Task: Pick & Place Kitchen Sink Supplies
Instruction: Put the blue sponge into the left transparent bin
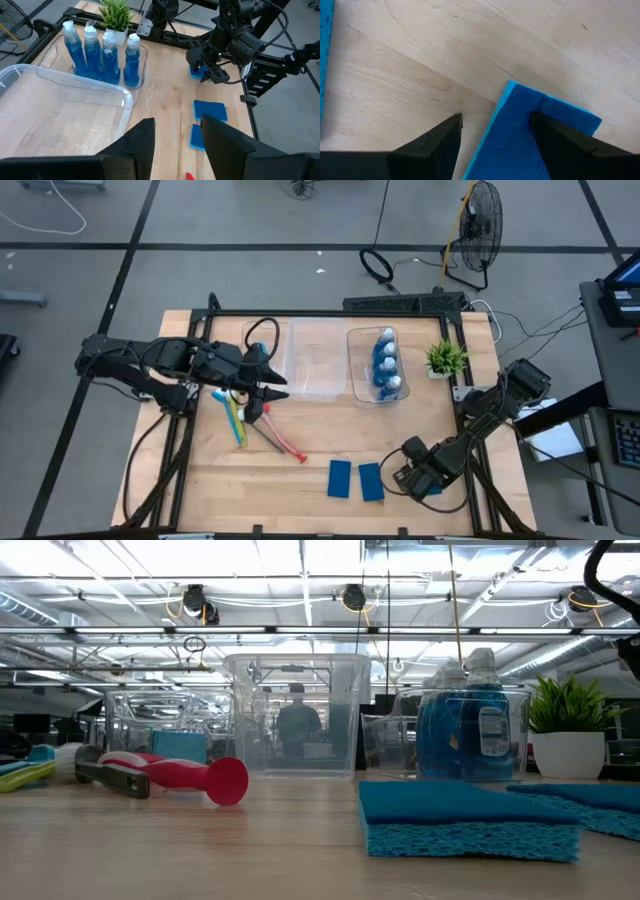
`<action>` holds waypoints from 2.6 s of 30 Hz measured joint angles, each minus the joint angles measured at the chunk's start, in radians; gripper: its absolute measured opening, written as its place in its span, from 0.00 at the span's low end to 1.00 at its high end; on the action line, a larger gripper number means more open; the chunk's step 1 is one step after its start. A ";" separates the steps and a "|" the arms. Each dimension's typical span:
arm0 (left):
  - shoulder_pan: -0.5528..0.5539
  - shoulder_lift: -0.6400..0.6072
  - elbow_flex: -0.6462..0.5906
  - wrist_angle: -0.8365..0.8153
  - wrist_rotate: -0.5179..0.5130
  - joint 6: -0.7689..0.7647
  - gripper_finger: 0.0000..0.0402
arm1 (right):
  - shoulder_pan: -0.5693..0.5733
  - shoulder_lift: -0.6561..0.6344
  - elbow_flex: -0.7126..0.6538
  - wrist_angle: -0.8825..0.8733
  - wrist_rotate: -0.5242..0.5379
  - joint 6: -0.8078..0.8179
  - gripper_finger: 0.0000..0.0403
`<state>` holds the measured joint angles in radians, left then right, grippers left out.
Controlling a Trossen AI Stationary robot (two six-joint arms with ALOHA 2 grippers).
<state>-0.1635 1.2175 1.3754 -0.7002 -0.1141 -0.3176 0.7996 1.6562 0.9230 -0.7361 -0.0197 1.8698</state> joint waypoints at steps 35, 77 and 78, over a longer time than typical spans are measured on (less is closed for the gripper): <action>-0.034 0.015 0.000 -0.006 -0.052 0.120 0.41 | -0.024 -0.082 -0.126 0.064 -0.113 0.065 0.41; -0.084 -0.351 -0.590 0.360 -0.072 -0.036 0.41 | -0.019 -0.087 -0.140 0.094 -0.116 0.079 0.00; -0.085 -0.356 -0.593 0.358 -0.072 -0.034 0.41 | -0.019 -0.094 -0.140 0.104 -0.115 0.076 0.00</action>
<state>-0.2485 0.8611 0.7822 -0.3424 -0.1856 -0.3520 0.7803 1.5619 0.7826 -0.6319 -0.1343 1.9457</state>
